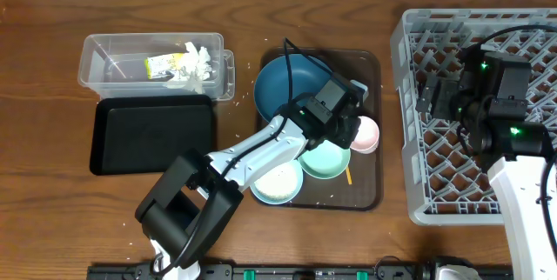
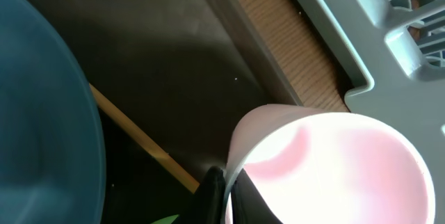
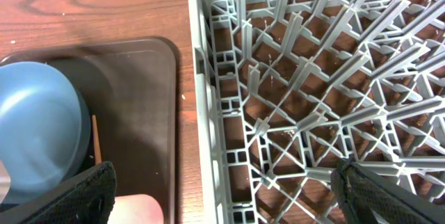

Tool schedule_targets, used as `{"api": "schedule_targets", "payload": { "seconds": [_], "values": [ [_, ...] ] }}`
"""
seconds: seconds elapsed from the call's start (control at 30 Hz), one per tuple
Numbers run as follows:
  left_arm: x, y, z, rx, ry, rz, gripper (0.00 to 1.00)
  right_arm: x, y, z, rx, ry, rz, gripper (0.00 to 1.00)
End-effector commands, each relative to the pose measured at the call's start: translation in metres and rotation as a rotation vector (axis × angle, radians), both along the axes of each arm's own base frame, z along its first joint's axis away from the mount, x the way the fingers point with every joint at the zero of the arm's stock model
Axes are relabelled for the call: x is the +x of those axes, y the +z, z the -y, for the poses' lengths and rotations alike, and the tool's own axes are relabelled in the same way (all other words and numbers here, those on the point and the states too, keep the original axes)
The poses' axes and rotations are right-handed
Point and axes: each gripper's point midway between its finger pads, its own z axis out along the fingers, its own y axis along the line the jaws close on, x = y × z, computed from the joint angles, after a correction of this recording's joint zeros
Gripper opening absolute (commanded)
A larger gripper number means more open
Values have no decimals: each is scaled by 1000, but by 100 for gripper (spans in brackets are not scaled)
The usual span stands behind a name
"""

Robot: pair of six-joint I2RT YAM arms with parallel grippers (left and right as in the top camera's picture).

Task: Sort waste into correct bins and load items into the dishwasher rack
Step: 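Lift the pink cup and pass it toward the right gripper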

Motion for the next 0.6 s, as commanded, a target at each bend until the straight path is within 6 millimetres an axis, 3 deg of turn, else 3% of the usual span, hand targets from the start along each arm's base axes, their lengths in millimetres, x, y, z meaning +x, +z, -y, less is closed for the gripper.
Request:
{"api": "schedule_targets", "payload": {
  "seconds": [0.0, 0.17, 0.33, 0.43, 0.53, 0.57],
  "values": [
    [13, 9, -3, -8, 15, 34, 6, 2, 10, -1, 11, -2, 22, 99],
    [30, 36, -21, -45, 71, 65, 6, 2, 10, -1, 11, -2, 23, 99],
    [45, 91, -43, -197, 102, 72, 6, 6, 12, -1, 1, 8, 40, 99],
    [62, 121, -69, -292, 191, 65, 7, 15, 15, -3, -6, 33, 69, 99],
    [74, 141, -95, -413, 233, 5, 6, 24, 20, -30, 46, 205, 116, 99],
    [77, 148, -105, -478, 233, -40, 6, 25, 24, -52, 91, 345, 152, 99]
  ]
}}
